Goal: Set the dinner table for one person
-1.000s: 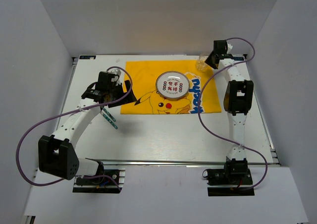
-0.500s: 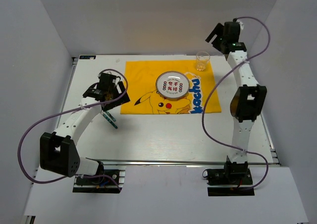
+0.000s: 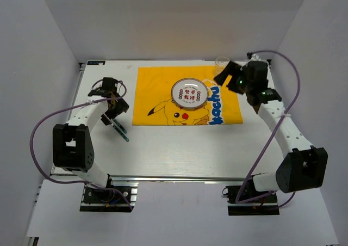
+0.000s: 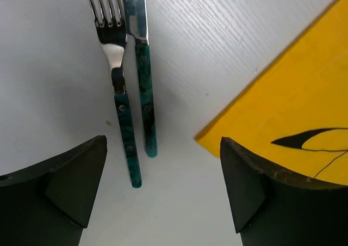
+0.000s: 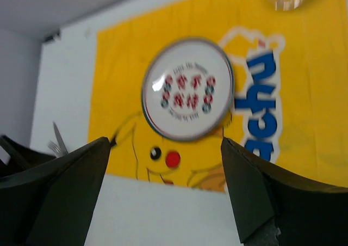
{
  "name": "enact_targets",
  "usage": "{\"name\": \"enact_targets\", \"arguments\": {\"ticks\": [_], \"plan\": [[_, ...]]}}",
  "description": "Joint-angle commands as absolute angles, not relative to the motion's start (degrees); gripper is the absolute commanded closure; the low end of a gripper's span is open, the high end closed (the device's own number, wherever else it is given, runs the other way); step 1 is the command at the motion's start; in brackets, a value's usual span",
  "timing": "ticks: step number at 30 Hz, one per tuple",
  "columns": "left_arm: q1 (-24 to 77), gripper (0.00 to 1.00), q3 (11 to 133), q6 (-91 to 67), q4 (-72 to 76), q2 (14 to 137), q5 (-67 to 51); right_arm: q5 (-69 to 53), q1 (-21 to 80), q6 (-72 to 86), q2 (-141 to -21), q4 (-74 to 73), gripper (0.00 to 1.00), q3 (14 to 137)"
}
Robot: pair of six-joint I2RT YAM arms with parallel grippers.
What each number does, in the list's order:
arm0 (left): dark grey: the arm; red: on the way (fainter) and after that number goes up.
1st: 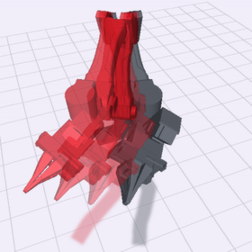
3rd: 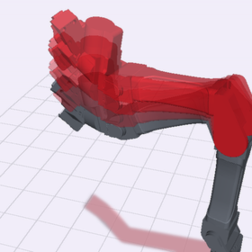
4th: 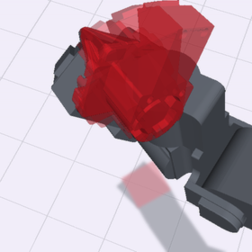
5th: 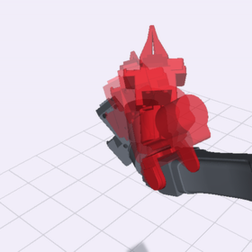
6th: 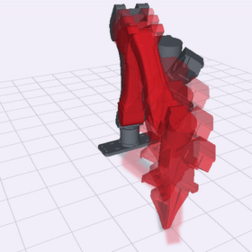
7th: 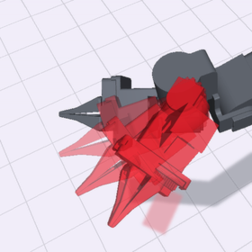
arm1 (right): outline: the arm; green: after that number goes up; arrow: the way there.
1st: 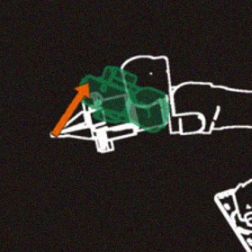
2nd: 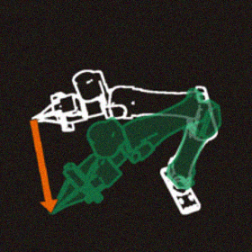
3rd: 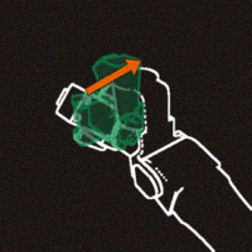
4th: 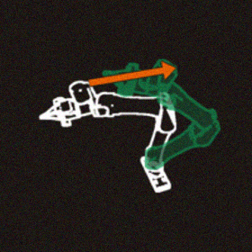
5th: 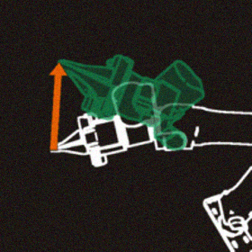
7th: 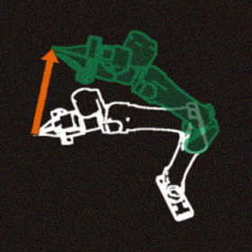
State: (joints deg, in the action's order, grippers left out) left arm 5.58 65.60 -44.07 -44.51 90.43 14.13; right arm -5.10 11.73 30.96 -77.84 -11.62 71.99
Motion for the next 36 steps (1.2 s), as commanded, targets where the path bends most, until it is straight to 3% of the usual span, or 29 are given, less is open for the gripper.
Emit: {"name": "enact_targets", "arguments": {"ticks": [1,13,29,35,36], "plan": [[4.05,0.06,68.47,-46.32,-42.55,92.27,13.62,-10.81,12.56,30.94,-76.65,-8.96,0.12,65.49],[2.99,0.06,69.34,-46.67,-37.18,100.28,12.31,-10.72,13.80,28.30,-66.72,-12.04,0.12,61.17],[2.99,0.07,69.79,-47.99,-37.62,104.94,12.57,-9.40,13.89,27.69,-64.69,-13.71,0.12,60.82],[2.99,0.12,68.99,-48.25,-37.09,105.56,12.75,-9.93,13.89,27.86,-64.42,-13.45,0.12,60.12],[2.99,0.17,68.91,-48.16,-36.83,105.73,12.48,-9.93,13.80,27.95,-64.51,-13.45,0.12,60.29]]}}
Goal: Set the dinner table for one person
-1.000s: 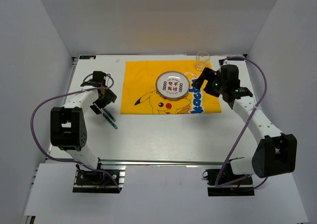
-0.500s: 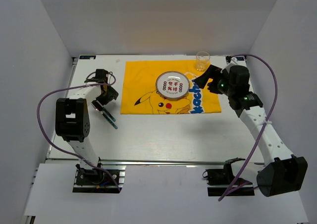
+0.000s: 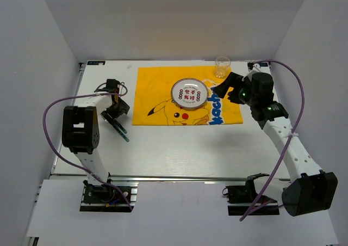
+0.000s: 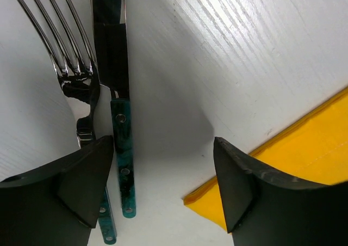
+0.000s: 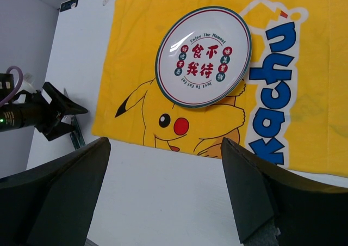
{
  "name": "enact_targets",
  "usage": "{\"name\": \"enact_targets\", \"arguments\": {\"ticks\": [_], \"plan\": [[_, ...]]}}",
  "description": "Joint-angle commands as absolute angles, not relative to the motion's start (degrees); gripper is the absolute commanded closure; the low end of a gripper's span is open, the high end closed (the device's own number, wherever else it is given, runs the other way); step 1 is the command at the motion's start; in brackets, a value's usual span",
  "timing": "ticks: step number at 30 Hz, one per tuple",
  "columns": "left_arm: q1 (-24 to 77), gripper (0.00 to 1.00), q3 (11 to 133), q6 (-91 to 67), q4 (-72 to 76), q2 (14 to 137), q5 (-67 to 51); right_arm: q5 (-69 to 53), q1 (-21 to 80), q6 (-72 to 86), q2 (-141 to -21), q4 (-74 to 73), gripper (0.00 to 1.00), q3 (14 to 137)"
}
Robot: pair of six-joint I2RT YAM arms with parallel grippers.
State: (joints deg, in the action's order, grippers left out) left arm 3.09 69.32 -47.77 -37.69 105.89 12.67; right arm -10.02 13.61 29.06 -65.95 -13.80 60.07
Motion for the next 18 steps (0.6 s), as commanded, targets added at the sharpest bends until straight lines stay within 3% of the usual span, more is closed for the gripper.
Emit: {"name": "enact_targets", "arguments": {"ticks": [1,6,9,12,17,18], "plan": [[2.99,0.19,68.73,-48.16,-36.65,106.08,12.31,-9.93,13.71,27.86,-64.42,-13.53,0.12,60.21],[2.99,0.29,67.77,-48.60,-36.48,106.96,12.31,-9.67,13.89,27.86,-63.99,-13.45,0.12,60.29],[2.99,0.41,66.27,-48.60,-35.86,107.14,11.78,-9.67,13.71,28.04,-63.81,-13.62,0.12,60.29],[2.99,0.57,65.74,-48.17,-35.42,107.66,11.51,-9.67,13.71,28.04,-63.46,-13.80,0.12,60.38],[2.99,1.00,69.86,-46.67,-38.40,111.00,11.34,-8.97,13.71,27.95,-62.32,-14.15,0.12,60.29],[2.99,1.00,70.22,-46.15,-38.41,111.27,11.16,-8.88,13.54,27.95,-62.14,-14.32,0.12,60.38]]}}
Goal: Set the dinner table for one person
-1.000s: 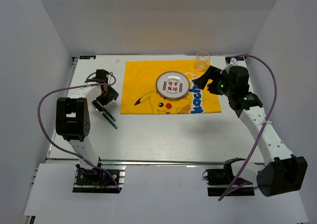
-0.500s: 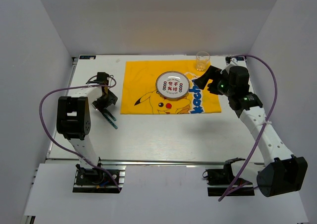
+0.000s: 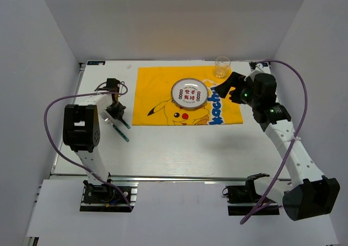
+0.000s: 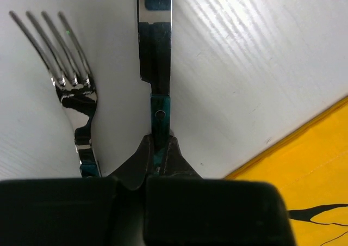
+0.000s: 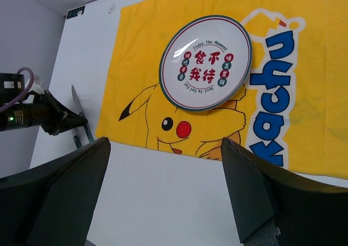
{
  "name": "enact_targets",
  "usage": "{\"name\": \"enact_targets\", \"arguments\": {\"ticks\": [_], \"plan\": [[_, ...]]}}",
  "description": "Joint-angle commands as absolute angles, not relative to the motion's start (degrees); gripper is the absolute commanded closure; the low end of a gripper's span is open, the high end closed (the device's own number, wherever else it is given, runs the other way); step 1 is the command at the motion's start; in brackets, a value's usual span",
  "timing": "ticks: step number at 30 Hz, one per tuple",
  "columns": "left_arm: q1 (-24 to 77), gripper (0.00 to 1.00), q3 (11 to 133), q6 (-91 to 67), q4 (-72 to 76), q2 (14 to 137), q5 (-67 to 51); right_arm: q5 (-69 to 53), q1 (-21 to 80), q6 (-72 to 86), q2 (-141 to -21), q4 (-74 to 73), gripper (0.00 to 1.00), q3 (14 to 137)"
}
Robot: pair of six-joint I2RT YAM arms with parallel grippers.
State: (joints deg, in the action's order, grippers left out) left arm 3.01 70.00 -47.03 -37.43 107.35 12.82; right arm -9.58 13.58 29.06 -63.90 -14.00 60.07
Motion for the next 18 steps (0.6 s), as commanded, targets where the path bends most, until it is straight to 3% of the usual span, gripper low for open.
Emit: {"name": "enact_targets", "arguments": {"ticks": [1,9,18], "plan": [[2.99,1.00,70.57,-45.88,-38.41,111.53,10.81,-8.88,13.54,28.04,-61.88,-14.33,0.12,60.29],[4.31,1.00,79.62,-40.62,-42.90,105.41,15.30,-9.41,13.36,28.74,-60.91,-14.24,0.11,60.38],[7.82,1.00,85.34,-34.27,-37.71,102.13,-5.17,-8.17,12.83,29.79,-60.21,-16.26,0.11,63.28]]}}
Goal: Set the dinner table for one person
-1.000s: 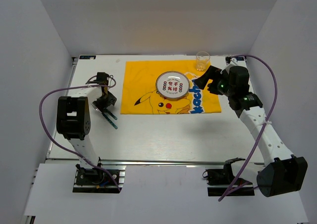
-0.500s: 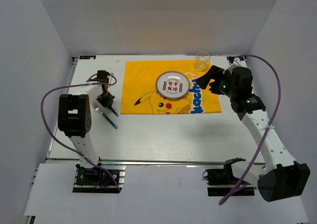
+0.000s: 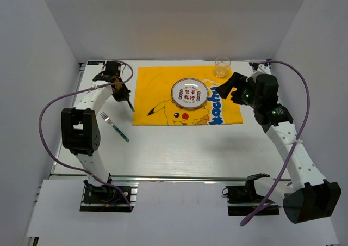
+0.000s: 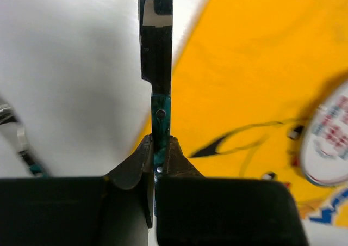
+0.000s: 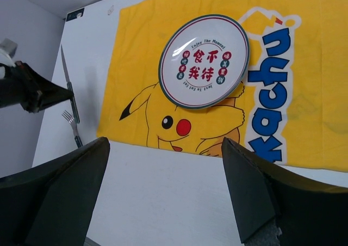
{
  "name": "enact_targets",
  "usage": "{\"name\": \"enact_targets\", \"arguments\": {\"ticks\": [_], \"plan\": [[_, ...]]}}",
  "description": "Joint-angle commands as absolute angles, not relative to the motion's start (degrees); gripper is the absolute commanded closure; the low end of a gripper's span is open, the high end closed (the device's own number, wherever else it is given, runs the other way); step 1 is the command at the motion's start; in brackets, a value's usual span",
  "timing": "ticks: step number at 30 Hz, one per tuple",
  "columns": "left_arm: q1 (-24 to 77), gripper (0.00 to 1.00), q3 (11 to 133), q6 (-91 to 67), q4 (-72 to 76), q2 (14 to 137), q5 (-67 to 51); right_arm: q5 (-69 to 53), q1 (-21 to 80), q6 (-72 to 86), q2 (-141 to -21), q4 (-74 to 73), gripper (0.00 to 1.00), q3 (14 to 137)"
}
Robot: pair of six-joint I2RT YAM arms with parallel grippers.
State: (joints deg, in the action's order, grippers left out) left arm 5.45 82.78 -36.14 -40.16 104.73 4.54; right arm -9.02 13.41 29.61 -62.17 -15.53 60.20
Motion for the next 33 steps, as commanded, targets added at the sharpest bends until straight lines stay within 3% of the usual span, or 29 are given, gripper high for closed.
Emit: {"name": "enact_targets", "arguments": {"ticks": [1,10,18,33], "plan": [[9.65,1.00,86.21,-34.63,-37.18,102.65,-6.49,-8.09,12.57,29.79,-59.94,-16.78,0.11,63.72],[23.72,1.00,96.93,-44.28,-30.94,110.12,-15.21,-10.01,11.16,27.87,-57.13,-23.11,0.11,71.97],[37.07,1.00,121.36,-51.23,-32.35,128.83,-14.67,-6.51,10.37,29.70,-55.20,-30.58,0.11,80.67],[46.76,1.00,125.24,-58.70,-15.29,140.18,-12.22,-4.57,10.28,28.30,-50.72,-36.12,0.11,81.30]]}}
